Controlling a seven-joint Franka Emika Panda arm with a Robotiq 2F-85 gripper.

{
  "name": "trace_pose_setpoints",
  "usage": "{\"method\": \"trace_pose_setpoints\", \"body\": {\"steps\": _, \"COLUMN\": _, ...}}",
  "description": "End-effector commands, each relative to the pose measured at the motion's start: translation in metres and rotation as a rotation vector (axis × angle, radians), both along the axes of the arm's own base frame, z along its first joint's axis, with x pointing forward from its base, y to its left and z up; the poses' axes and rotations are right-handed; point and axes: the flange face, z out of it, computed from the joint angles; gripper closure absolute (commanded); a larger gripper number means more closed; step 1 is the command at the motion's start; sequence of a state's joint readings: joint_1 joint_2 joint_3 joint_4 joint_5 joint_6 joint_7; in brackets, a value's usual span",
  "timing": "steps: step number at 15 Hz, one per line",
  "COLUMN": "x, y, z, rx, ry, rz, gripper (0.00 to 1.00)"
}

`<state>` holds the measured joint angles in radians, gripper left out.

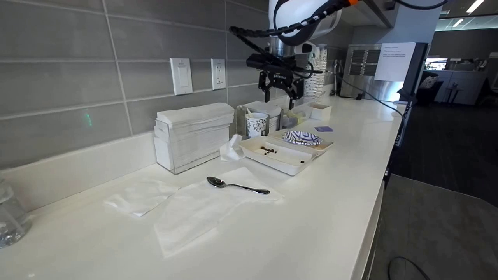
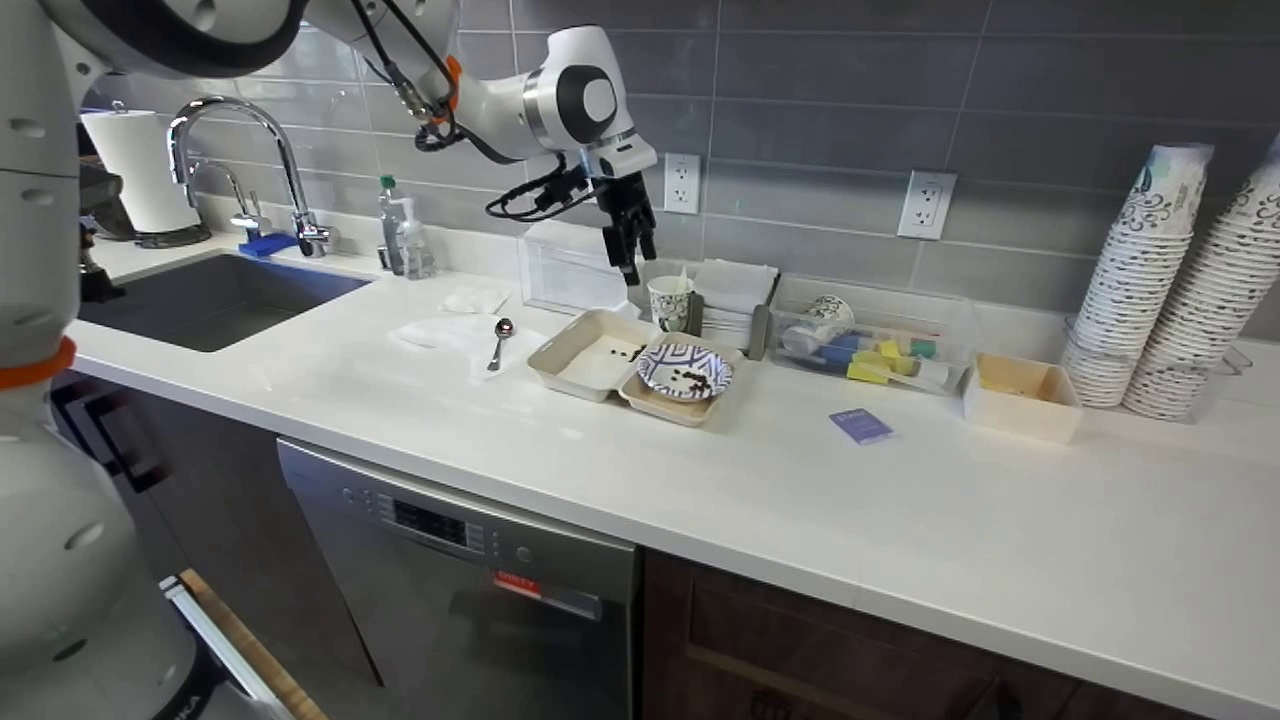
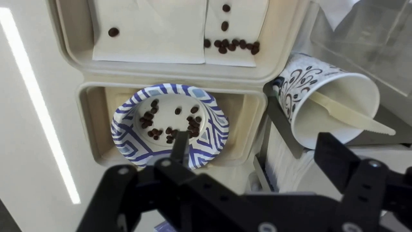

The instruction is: Put the cup on the right side of the foam pack

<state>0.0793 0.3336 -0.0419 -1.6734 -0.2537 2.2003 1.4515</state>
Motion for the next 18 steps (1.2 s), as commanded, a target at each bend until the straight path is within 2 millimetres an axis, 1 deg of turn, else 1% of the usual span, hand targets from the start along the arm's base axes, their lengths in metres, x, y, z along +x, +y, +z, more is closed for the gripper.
{"method": "trace_pose_setpoints", "body": {"steps": 1, "x": 0.005, "y": 0.000, "z": -0.008, "rx": 0.019, "ry": 0.006, "rz": -0.043, "gripper": 0.00}}
{"method": "trace_pose_setpoints", "body": {"steps": 2, "x": 0.011, "y": -0.003, "z": -0.017, "rx": 0.023, "ry": -0.005, "rz": -0.091, "gripper": 0.00}}
{"method": "trace_pose_setpoints", "body": {"steps": 4, "x": 0.018, "y": -0.007, "z": -0.031, "rx": 0.047, "ry": -0.008, "rz": -0.156, "gripper": 0.00}}
{"method": "trace_pose_setpoints", "body": {"steps": 7, "x": 0.029, "y": -0.011, "z": -0.051, "rx": 0.097, "ry": -0.013, "rz": -0.224, "gripper": 0.00}}
{"method": "trace_pose_setpoints", "body": {"steps": 9, "x": 0.036, "y": -0.011, "z": -0.057, "rx": 0.132, "ry": -0.018, "rz": -0.245, "gripper": 0.00}}
{"method": "trace_pose_setpoints", "body": {"steps": 12, "x": 0.047, "y": -0.009, "z": -0.059, "rx": 0.172, "ry": -0.035, "rz": -0.255, "gripper": 0.00}}
{"method": "trace_pose_setpoints", "body": {"steps": 13, "x": 0.050, "y": -0.009, "z": -0.059, "rx": 0.178, "ry": -0.042, "rz": -0.258, "gripper": 0.05}}
{"method": "trace_pose_setpoints", "body": {"steps": 14, "x": 0.053, "y": -0.010, "z": -0.059, "rx": 0.187, "ry": -0.048, "rz": -0.264, "gripper": 0.18}}
{"method": "trace_pose_setpoints", "body": {"steps": 16, "x": 0.059, "y": -0.012, "z": -0.061, "rx": 0.201, "ry": -0.056, "rz": -0.276, "gripper": 0.29}}
{"method": "trace_pose_setpoints", "body": {"steps": 18, "x": 0.063, "y": -0.015, "z": -0.064, "rx": 0.210, "ry": -0.057, "rz": -0.281, "gripper": 0.46}}
